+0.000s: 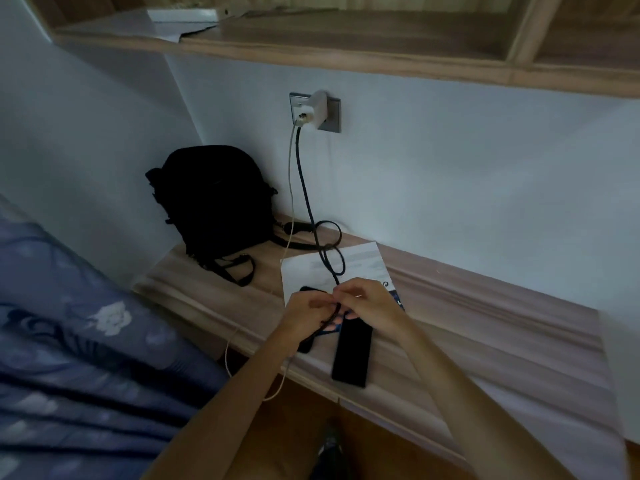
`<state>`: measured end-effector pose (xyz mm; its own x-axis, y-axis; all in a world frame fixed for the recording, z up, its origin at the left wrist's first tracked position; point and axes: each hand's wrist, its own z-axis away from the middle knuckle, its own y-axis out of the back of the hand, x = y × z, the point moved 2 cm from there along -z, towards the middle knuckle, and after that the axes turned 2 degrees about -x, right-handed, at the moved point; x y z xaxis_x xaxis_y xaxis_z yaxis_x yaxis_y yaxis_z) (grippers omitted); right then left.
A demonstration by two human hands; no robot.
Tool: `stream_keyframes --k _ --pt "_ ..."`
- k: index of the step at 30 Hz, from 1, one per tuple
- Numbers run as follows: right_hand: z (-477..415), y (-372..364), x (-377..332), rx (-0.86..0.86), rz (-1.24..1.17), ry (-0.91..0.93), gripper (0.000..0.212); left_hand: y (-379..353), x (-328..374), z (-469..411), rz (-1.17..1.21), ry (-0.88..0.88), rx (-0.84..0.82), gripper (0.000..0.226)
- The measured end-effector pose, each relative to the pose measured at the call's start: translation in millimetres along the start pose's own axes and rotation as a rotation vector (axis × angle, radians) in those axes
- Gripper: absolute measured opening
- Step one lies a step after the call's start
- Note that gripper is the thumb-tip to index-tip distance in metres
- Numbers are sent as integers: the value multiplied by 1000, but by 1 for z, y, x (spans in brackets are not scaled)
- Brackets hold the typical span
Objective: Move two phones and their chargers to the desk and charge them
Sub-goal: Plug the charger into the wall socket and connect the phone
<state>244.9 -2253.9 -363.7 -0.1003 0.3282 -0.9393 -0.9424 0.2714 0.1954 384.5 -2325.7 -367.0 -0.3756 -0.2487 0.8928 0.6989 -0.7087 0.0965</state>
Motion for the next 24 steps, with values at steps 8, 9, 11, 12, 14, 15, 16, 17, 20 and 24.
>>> stream_keyframes --k 8,9,11,12,14,15,16,17,20,24 --pt "77 -18 39 27 96 -43 11 -30 -51 73 -7 101 14 20" --pt "86 -21 44 21 89 -59 13 -30 -54 77 -15 117 45 20" --pt "102 -28 54 -7 87 -86 19 -30 -53 82 17 128 112 20" --pt "111 -32 58 -34 84 -98 24 -31 -50 85 46 116 131 17" --pt "128 -39 67 -94 129 -112 31 -34 -40 91 140 70 150 12" --pt "136 -43 72 -115 175 -109 33 -35 -37 94 179 42 151 13" --pt "143 -46 77 -131 212 -106 32 -37 -35 98 203 16 141 14" --pt "152 -49 83 -143 241 -110 28 -38 -34 103 216 -12 125 14" --pt "177 -57 102 -173 297 -128 7 -35 -42 118 221 -74 86 18" --pt "213 -65 129 -185 327 -167 10 -23 -62 140 297 -58 9 26"
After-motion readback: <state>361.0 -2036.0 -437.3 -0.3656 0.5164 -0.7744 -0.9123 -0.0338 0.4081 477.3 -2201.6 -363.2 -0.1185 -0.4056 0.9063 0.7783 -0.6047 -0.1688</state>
